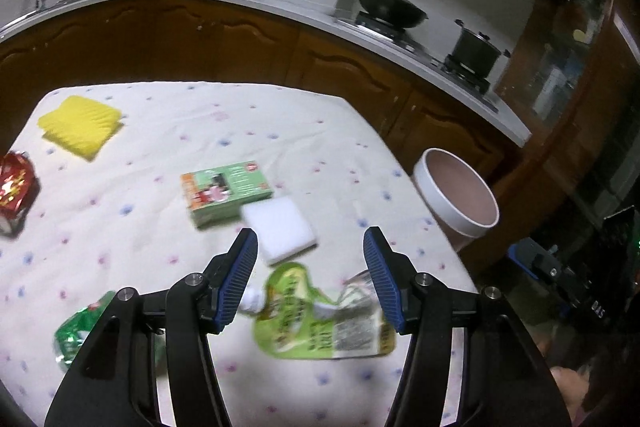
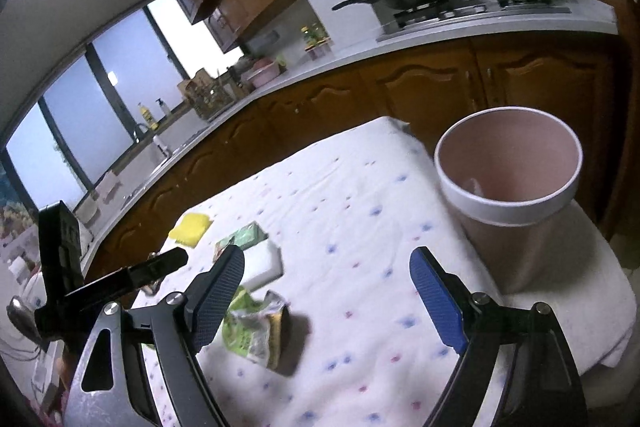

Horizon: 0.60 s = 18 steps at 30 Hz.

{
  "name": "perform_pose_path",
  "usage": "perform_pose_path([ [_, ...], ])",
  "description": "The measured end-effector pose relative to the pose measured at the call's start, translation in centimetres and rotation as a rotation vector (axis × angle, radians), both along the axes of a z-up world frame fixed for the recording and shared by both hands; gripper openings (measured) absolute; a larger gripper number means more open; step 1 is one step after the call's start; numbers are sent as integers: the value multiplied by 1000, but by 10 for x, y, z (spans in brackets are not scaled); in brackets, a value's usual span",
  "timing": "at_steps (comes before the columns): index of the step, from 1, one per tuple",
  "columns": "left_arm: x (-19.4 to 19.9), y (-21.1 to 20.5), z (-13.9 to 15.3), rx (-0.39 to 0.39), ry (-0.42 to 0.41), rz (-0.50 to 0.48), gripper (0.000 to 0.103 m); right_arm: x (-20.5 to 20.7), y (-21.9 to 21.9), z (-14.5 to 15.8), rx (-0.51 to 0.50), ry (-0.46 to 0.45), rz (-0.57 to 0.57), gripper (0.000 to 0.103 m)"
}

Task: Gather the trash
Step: 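Move both tools back over the table toward the milk carton and sponge, then grasp the green milk carton with left tool while right tool grasps white sponge block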

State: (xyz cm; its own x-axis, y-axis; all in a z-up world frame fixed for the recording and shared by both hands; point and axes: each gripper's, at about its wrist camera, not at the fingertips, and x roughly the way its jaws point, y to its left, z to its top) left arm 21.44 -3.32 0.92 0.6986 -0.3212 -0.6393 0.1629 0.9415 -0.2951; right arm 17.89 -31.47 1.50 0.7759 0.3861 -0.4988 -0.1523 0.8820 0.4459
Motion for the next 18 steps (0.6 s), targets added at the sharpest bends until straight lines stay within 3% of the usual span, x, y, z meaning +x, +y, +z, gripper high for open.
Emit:
perform_pose_path([
  [10, -11, 41, -10, 16, 16, 67, 56, -1, 32, -8, -15, 22, 62, 86],
  [18, -17, 78, -14, 38, 20, 130, 64, 4, 57, -8, -36, 26, 112, 86],
])
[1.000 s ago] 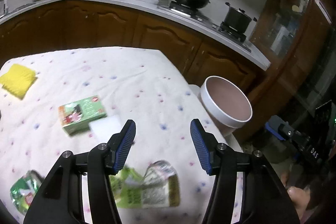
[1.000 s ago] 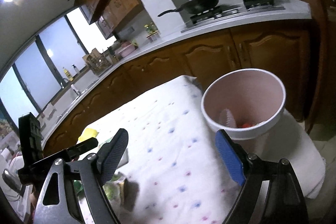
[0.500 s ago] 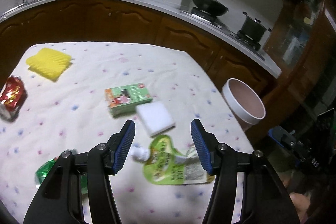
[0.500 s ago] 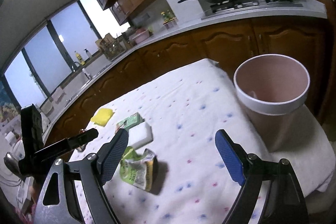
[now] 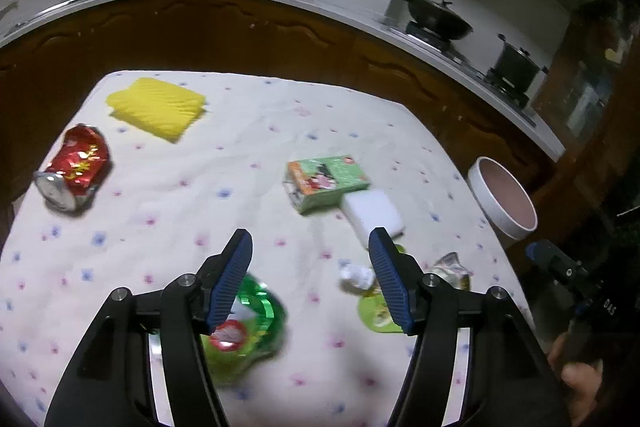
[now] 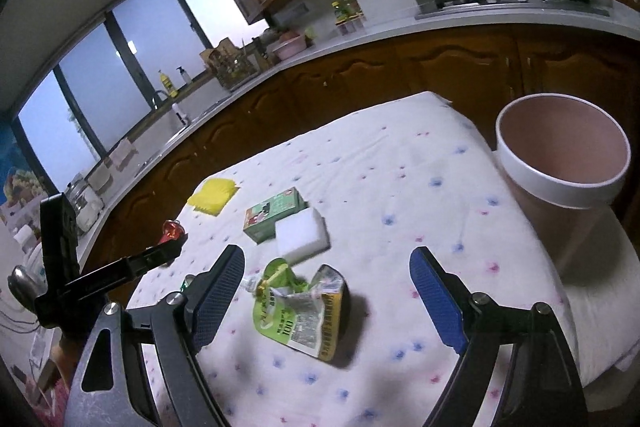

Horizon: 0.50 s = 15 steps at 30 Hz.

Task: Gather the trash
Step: 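Grasp the green milk carton with left tool while right tool grasps white sponge block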

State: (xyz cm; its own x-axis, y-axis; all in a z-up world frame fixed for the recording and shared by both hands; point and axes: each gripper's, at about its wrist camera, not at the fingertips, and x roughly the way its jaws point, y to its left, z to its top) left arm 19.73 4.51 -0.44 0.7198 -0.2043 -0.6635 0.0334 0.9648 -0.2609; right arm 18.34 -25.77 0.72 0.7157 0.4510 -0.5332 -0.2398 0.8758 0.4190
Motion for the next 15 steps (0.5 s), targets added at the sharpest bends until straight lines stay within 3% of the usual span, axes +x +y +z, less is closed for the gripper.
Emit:
perform_pose_path([
  [8, 19, 11, -1, 48, 29, -15, 71, 25, 25, 1, -39, 15, 59, 86],
  [15, 60, 5, -2, 131, 77, -155, 76, 67, 57, -1, -149, 62, 156, 86],
])
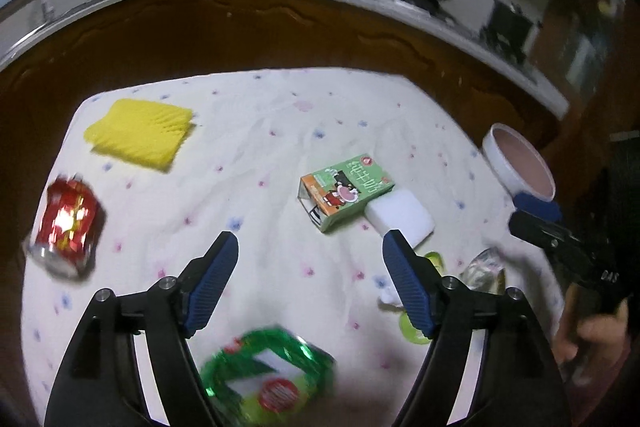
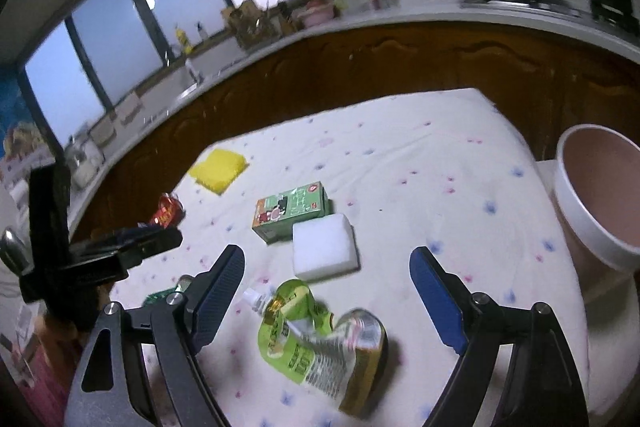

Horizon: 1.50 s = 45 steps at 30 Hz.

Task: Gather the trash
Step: 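Grasp the green milk carton with left tool while right tool grasps white sponge block, then carry the milk carton and white sponge block over the bin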

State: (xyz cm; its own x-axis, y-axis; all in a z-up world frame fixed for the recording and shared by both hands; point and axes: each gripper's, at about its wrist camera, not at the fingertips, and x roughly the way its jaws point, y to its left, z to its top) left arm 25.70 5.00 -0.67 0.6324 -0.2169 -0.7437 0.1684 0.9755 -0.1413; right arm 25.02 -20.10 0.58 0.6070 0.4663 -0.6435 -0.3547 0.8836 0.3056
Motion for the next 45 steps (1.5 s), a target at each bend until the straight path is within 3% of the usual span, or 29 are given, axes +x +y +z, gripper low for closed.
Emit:
perform_pose_path([
  [5, 23, 2, -9, 68, 29, -75, 76, 25, 25, -12, -70, 51, 64, 86],
  [14, 49, -11, -27, 98, 101, -210, 80, 62, 67, -56, -243, 181, 122, 84],
  [15, 51, -15, -28, 108, 105, -226, 81, 65, 66, -63, -247, 200, 123, 74],
  [16, 54, -19, -29, 116, 107, -241, 81, 66, 64, -66, -242, 213, 124, 64],
  [17, 56, -25, -30, 128, 106, -258, 81, 67, 59, -68, -205, 226, 123, 60],
  [24, 83, -59, -43, 245, 120, -339, 81, 53, 7, -44, -98, 154, 7, 59],
  [28, 97, -72, -53, 272, 158, -370, 81, 46, -28, -34, -28, 139, -63, 59],
  [29, 99, -75, -55, 275, 166, -373, 80, 43, -37, -33, -11, 134, -83, 59],
  [31, 99, -79, -55, 289, 168, -373, 66, 40, -46, -29, 8, 125, -107, 59],
  [37, 87, -78, -45, 253, 143, -343, 63, 25, -62, -19, 45, 89, -144, 59],
  [45, 46, -75, 13, 60, -1, -230, 63, 4, -83, -11, 101, 37, -195, 59],
])
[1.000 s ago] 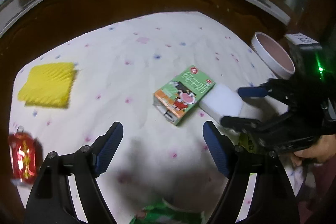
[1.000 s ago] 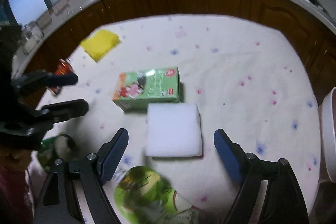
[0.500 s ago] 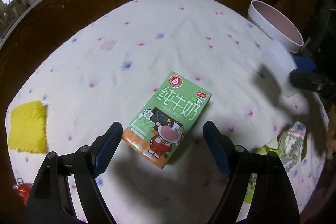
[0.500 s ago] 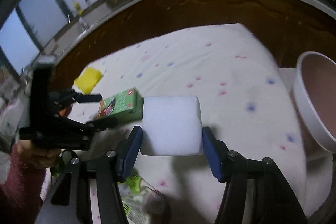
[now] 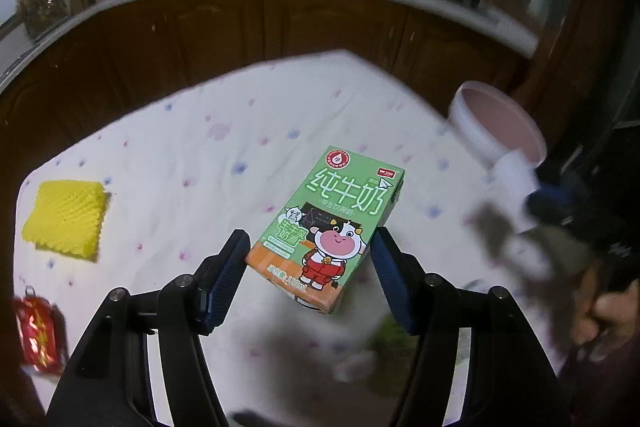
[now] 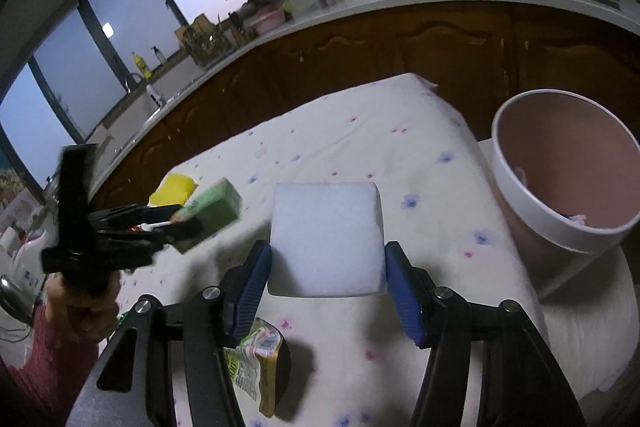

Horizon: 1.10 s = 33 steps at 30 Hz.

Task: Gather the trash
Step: 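Carry the milk carton and white sponge block over the bin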

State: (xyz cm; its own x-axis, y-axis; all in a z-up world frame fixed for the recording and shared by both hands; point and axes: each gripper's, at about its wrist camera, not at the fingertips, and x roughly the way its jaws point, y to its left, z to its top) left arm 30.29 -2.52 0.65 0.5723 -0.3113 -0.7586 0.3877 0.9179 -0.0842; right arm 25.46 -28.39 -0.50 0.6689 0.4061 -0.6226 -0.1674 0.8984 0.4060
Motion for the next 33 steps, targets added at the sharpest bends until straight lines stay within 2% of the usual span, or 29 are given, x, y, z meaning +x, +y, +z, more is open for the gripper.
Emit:
perform_pose_path([
  [8, -46, -25, 24, -147, -86, 45, 63, -24, -24, 10, 11, -43, -51, 59],
  [13, -56, -43, 23, -205, -80, 47, 63, -39, -37, 17, 11, -64, -75, 59],
  [33, -63, -118, 23, -203, -74, 4, 63, -60, -97, 25, 24, -104, -182, 59],
])
